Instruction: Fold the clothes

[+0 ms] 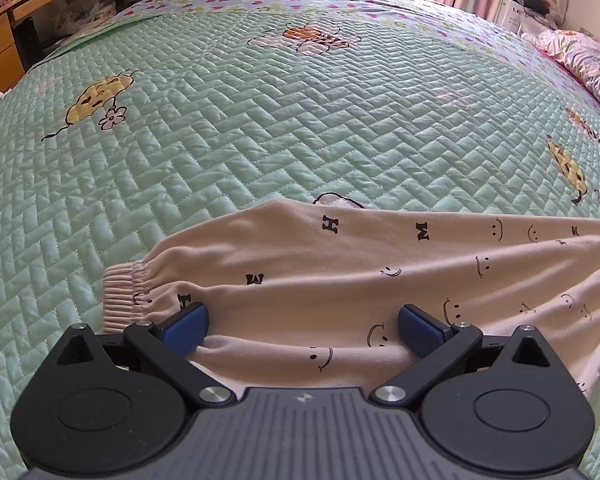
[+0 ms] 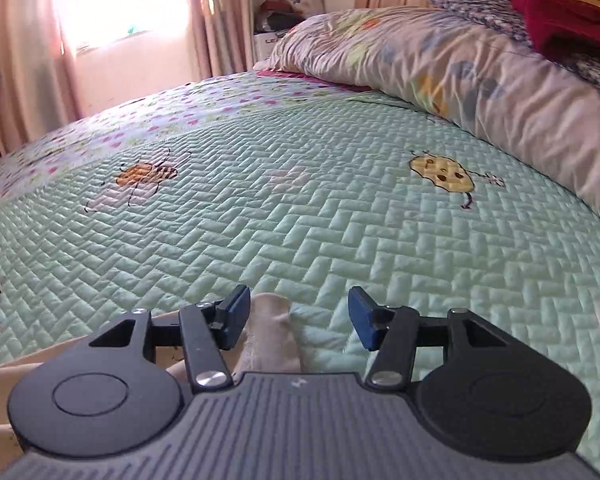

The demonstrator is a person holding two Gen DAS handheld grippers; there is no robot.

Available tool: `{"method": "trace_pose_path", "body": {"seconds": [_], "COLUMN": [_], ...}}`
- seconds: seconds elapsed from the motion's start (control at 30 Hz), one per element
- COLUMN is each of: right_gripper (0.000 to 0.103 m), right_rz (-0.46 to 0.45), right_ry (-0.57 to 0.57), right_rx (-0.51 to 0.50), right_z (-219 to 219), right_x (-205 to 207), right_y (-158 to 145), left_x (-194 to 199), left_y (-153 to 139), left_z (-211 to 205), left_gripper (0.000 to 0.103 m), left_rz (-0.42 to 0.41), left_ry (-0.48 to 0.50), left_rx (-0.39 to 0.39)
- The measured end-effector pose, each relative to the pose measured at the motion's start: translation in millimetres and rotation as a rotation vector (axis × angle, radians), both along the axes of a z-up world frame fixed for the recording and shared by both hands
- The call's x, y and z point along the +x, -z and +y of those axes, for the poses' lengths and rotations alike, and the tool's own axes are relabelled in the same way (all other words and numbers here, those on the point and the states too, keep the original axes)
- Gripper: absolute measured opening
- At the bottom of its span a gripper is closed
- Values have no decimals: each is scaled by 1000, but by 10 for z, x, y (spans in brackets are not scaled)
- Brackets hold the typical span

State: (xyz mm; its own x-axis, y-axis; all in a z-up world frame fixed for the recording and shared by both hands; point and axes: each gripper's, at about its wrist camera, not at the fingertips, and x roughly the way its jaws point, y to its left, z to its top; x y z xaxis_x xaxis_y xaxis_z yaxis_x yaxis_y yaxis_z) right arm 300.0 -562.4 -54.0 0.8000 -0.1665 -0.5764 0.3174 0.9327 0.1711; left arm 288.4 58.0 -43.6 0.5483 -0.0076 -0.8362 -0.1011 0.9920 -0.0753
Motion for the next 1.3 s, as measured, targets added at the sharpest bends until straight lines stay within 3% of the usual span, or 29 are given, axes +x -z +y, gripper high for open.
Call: {"method": "trace_pose_path", "body": {"seconds": [0.07, 0.13, 0.17, 0.27, 0.33, 0.43, 0.53, 0.63, 0.7, 0.8, 0.9, 1.03, 1.1, 1.13, 1.2, 1.3], "right_gripper": [56, 55, 55, 54, 44, 37, 32, 30, 29, 31, 31, 31, 30, 30, 29, 29], "right_rz": [-38, -18, 2, 79, 132, 215, 402, 428, 422, 316, 246, 215, 299, 347, 313, 367], "right_ry": [-138, -309, -383, -568, -626, -659, -592, -625, -633, -620, -609, -680, -693, -697, -735, -749], "right_rx": [120, 250, 260, 159, 78, 37, -28, -26, -11, 34, 122, 134, 129, 124, 65, 87], "right_z": [185, 495, 688, 1365, 1726, 2034, 1977, 1805, 1724, 1651, 1687, 2011, 2081, 2112, 2118, 1998], "right_x": [-202, -328, -363, -380, -256, -48, 14, -347, -494, -523, -283, -43, -69, -86, -297, -463], "right_y": [-66, -90, -106, -174, -234, -238, 24, 31, -12, -207, -317, -213, -39, 54, 112, 55], "left_x": [-40, -107, -146, -277, -356, -443, -527, -630, -628, -575, -356, 6, 135, 174, 113, -16], "left_y": [-40, -94, -123, -210, -256, -270, -288, -365, -416, -486, -503, -365, -180, -73, 73, 109], "left_z": [38, 62, 67, -14, -135, -321, -417, -499, -624, -827, -1082, -1493, -1672, -1746, -1854, -1928], "left_gripper": [98, 97, 97, 97, 97, 97, 96, 96, 96, 96, 97, 95, 91, 83, 81, 82], "left_rz": [-11, -21, -25, -31, -34, -29, -23, -50, -70, -95, -100, -43, 26, 69, 106, 121], "left_ry": [-12, -19, -20, 14, 64, 116, 156, 219, 246, 272, 264, 284, 295, 298, 354, 406], "left_rx": [-32, -69, -87, -104, -98, -89, -123, -159, -178, -221, -275, -359, -409, -433, -450, -430]}}
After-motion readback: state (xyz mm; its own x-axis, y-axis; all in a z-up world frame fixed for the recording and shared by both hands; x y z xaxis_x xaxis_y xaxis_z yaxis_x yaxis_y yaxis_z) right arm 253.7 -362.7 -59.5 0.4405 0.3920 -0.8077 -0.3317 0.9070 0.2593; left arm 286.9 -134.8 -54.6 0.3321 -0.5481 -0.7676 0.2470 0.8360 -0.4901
